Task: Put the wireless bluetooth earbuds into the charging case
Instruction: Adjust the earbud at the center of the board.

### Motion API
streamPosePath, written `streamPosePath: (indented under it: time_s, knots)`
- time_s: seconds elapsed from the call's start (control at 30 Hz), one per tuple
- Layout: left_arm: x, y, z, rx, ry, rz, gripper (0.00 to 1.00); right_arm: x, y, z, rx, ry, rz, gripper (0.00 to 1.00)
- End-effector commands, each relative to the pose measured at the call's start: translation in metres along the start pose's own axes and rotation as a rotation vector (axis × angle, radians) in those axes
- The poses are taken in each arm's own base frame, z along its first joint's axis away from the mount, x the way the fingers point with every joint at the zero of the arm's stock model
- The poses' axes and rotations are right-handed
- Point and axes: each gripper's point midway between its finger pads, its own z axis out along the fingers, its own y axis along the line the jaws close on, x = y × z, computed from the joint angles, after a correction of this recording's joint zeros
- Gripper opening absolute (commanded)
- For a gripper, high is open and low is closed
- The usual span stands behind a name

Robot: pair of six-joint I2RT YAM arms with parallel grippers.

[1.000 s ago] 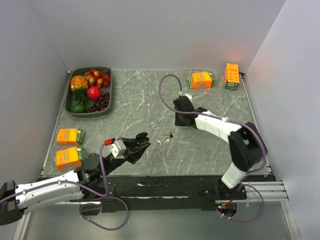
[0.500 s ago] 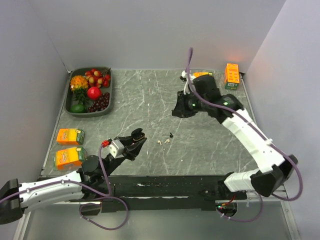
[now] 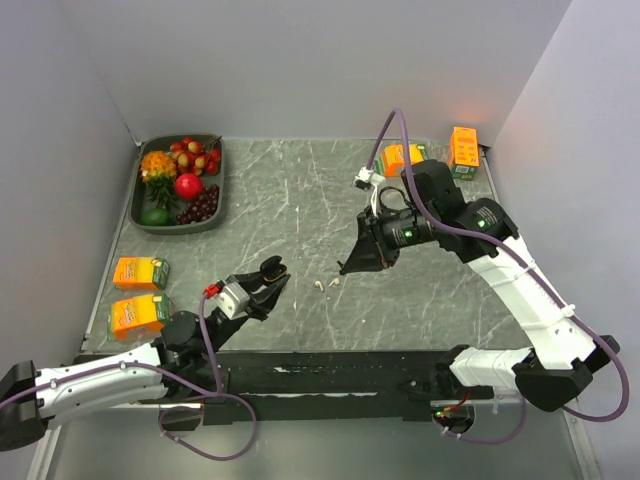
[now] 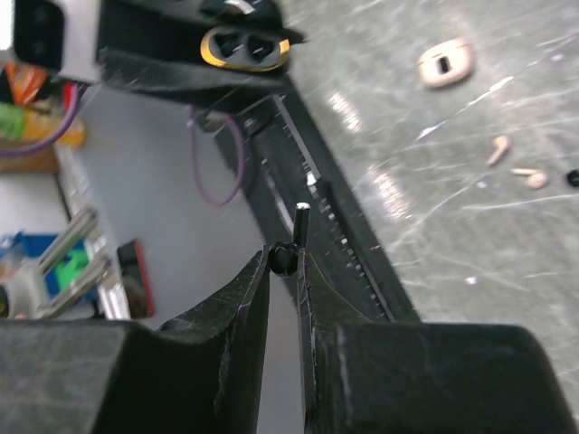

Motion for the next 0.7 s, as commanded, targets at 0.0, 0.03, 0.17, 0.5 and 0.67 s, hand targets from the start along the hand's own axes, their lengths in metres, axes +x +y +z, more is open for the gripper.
streamPosePath:
  time_s: [0.0, 0.03, 0.17, 0.5, 0.67]
  knots:
    - [-0.010, -0.012, 0.006, 0.072, -0.004, 0.000, 0.01, 0.022, 0.022, -0.010, -0.090, 0.075, -0.015, 0.00]
    - [-0.006, -0.016, 0.005, 0.088, 0.012, -0.002, 0.01, 0.025, 0.020, -0.009, -0.078, 0.085, -0.010, 0.00]
    - [-0.005, -0.028, 0.007, 0.159, 0.048, 0.010, 0.01, 0.051, 0.008, -0.010, 0.044, 0.203, -0.012, 0.00]
    - [-0.002, -0.054, 0.005, 0.320, 0.111, 0.048, 0.01, 0.076, 0.024, -0.011, -0.002, 0.292, -0.026, 0.00]
    - [0.007, -0.078, -0.004, 0.463, 0.175, 0.051, 0.01, 0.085, 0.031, -0.004, -0.010, 0.360, -0.062, 0.00]
